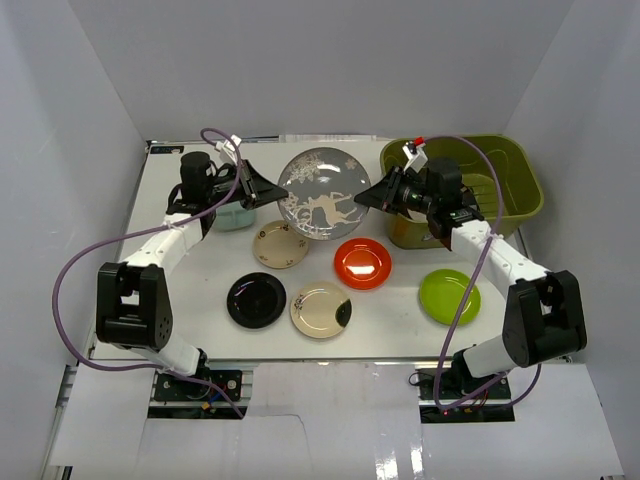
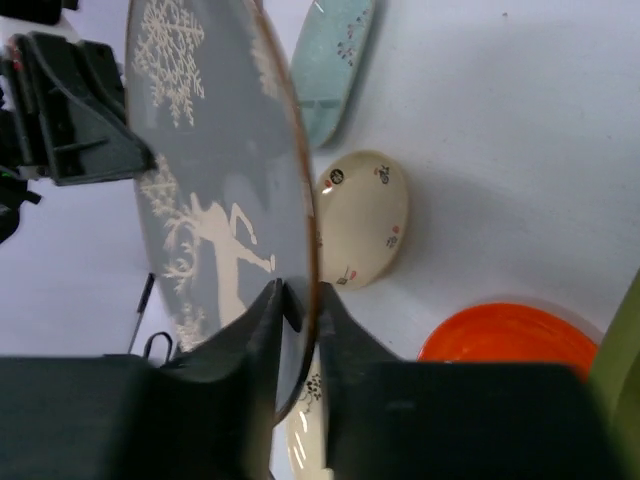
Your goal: Place the plates into the plastic bin on the countertop
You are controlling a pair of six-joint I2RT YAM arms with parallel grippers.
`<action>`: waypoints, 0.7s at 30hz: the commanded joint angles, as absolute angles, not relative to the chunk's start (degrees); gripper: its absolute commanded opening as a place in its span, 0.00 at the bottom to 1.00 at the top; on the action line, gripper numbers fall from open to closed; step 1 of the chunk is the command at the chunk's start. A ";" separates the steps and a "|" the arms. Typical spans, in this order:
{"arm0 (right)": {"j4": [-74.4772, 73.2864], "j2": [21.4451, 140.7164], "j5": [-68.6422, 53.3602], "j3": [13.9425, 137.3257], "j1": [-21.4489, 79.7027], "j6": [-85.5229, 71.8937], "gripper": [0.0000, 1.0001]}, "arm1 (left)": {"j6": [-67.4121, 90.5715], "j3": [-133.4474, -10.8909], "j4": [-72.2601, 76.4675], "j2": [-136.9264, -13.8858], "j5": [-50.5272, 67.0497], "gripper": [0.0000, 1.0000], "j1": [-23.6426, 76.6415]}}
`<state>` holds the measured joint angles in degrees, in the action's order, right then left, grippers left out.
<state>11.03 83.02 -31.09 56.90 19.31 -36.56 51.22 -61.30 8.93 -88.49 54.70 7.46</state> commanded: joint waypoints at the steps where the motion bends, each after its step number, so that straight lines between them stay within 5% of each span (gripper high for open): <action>1: 16.00 82.88 -31.55 59.50 19.07 -38.58 0.08 | 53.09 -61.35 14.50 -83.41 58.80 0.15 7.91; 5: 16.17 81.30 -30.94 61.52 17.15 -40.42 0.08 | 51.78 -62.13 11.26 -84.29 57.05 0.58 7.91; 7: 16.26 79.20 -30.94 62.48 13.64 -41.91 0.08 | 45.49 -65.71 2.61 -84.72 51.55 0.68 7.82; 13: 16.00 73.04 -31.99 58.12 -3.13 -44.55 0.08 | 34.64 -70.05 -10.19 -84.03 26.50 0.74 6.51; 21: 14.95 74.44 -30.07 53.26 -17.05 -41.93 0.08 | 36.65 -65.83 -10.20 -87.01 17.49 0.77 -5.44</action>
